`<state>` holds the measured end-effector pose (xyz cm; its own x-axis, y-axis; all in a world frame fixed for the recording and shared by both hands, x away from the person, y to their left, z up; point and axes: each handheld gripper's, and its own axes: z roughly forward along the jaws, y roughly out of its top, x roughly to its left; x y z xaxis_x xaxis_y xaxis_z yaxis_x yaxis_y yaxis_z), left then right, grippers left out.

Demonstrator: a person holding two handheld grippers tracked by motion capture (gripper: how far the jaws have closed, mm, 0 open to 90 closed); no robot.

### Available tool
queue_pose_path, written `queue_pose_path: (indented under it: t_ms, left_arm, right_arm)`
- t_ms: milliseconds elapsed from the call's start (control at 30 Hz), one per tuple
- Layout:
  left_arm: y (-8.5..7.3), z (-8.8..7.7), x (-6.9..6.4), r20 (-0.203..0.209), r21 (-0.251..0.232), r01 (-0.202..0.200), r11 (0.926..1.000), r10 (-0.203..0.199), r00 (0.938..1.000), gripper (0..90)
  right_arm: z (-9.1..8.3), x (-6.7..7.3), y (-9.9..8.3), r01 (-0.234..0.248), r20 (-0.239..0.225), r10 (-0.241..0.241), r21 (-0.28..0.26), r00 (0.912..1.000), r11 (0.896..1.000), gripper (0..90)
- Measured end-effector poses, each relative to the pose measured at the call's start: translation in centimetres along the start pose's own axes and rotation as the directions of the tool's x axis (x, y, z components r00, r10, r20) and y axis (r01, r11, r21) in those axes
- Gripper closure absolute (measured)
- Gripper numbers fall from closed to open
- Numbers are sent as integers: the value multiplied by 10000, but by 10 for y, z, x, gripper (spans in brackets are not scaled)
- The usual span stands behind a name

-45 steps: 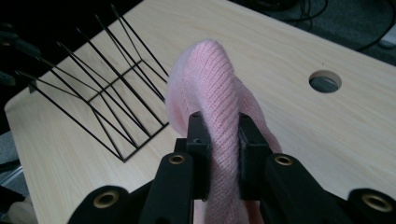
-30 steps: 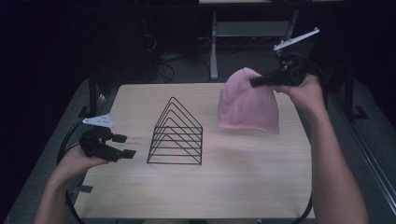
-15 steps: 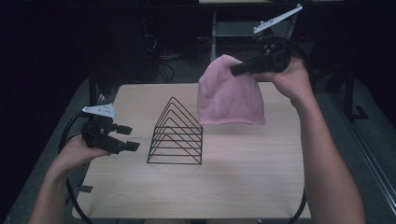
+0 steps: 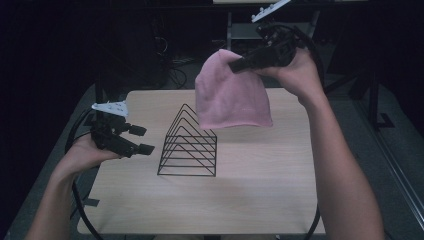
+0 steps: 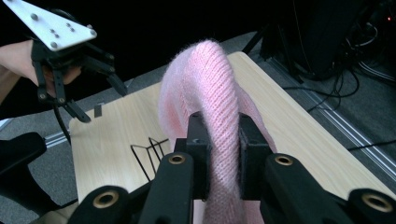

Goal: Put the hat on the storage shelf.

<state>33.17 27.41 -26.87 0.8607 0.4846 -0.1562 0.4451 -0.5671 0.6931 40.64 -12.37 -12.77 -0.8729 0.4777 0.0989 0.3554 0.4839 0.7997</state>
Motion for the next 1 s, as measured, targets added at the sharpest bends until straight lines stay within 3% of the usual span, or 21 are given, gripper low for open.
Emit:
queue_pose_path:
  t_ms: [333,767,1000]
  left_arm:
    - [17,-2,-3,48,-76,-386,9992,387,9992,198]
    - [23,-3,0,152,-219,-344,9992,348,9993,202]
    - [26,2,2,217,-103,-396,9992,398,9990,246]
  right_arm:
    - [10,17,21,428,-436,-436,-192,9981,9989,782]
    - [29,30,36,744,-930,-760,-212,9928,9970,779]
    - [42,40,43,1047,-1198,-1082,-354,9869,9939,778]
